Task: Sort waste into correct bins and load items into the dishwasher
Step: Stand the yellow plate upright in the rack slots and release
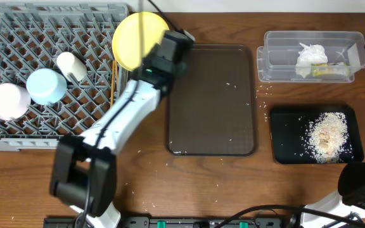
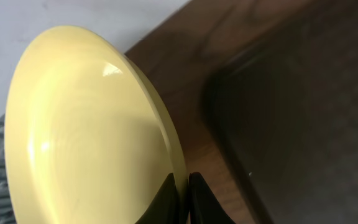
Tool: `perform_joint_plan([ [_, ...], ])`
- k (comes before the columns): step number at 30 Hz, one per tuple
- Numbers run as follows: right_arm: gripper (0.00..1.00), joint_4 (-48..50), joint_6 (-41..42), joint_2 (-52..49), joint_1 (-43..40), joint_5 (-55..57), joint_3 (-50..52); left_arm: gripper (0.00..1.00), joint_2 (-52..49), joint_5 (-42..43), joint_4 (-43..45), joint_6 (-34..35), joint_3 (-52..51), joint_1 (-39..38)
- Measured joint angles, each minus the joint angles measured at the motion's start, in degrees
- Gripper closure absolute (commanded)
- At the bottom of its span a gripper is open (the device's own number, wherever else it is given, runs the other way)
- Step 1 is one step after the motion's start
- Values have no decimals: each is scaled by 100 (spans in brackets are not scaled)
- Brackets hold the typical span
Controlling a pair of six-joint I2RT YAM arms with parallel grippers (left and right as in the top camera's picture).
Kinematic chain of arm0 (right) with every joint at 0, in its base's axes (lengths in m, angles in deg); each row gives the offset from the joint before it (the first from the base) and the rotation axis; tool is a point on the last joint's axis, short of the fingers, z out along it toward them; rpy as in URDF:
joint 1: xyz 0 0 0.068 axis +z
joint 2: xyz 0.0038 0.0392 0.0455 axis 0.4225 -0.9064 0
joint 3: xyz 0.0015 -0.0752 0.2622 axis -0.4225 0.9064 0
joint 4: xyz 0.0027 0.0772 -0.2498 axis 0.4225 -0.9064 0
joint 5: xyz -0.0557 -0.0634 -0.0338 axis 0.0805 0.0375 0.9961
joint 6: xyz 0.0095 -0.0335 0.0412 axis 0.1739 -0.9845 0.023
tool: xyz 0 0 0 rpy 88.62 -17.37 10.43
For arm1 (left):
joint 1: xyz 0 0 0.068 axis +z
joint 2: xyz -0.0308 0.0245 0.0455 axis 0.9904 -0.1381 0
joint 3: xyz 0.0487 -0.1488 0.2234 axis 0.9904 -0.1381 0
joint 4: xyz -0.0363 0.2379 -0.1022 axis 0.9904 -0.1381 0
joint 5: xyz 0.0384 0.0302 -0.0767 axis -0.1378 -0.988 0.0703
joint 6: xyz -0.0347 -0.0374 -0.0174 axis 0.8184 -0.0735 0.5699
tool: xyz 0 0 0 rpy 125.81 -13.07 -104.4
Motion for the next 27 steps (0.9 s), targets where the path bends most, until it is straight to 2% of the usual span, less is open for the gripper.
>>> perform_joint_plan([
  [5, 1, 0, 0, 0, -2, 0, 0, 92, 236, 1117, 26, 214, 2, 470],
  [16, 1, -2, 0, 0, -2, 0, 0, 92, 238, 2752, 409, 1145, 4, 1491],
  [27, 1, -2, 0, 0, -2, 0, 0, 92, 240, 4680, 879, 2474, 4, 2503],
])
